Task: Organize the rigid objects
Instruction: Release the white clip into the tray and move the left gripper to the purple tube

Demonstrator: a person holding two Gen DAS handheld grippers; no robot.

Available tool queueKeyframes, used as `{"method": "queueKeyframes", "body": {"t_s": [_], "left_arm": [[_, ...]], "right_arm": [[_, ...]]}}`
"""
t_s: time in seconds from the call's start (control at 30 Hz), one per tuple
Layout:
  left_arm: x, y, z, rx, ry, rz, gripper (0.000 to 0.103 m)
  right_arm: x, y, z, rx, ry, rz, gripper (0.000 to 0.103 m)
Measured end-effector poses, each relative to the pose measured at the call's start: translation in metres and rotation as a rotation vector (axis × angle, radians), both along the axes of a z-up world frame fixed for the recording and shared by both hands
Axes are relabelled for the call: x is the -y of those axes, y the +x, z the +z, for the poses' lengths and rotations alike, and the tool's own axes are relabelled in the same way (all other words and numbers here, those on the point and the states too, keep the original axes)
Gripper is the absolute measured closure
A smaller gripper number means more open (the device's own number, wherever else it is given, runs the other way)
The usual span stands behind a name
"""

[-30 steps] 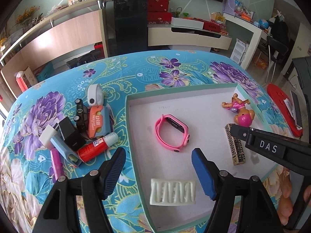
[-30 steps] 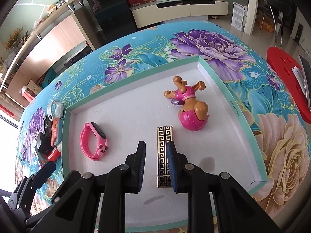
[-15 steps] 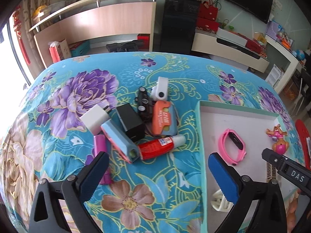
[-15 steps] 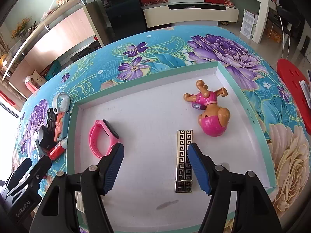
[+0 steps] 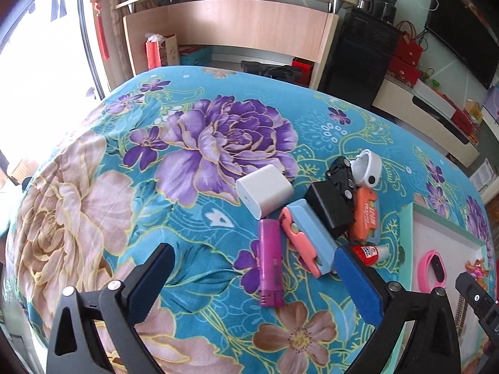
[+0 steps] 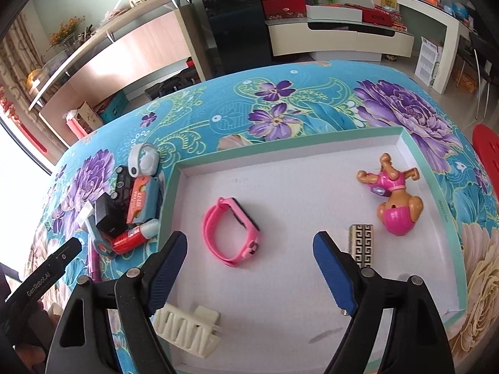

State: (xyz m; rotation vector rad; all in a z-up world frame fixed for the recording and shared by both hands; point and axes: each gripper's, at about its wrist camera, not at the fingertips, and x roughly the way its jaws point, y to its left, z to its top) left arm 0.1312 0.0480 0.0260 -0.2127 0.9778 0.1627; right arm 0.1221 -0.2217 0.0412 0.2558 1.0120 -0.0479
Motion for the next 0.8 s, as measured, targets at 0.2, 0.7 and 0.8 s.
{"method": "queueKeyframes", "body": {"t_s": [0.2,0.7,0.8], "left_arm": [[-0.013,-0.003,0.003,0.013,-0.009,0.031,0.000],[-0.026,0.001,-0.013,-0.032,-0.016,0.053,0.000],[-0.019,0.005,-0.024,-0.064,-0.005,0.024,0.000]], "right_arm": [[-0.032,0.004,0.003,0.037,0.010,0.084,0.019],[-0.093,0.018,-0.011,0.039,-0.013,0.246,0.019],[-0.090,0.019,-0.014,0.030,-0.011,0.232,0.019]]}}
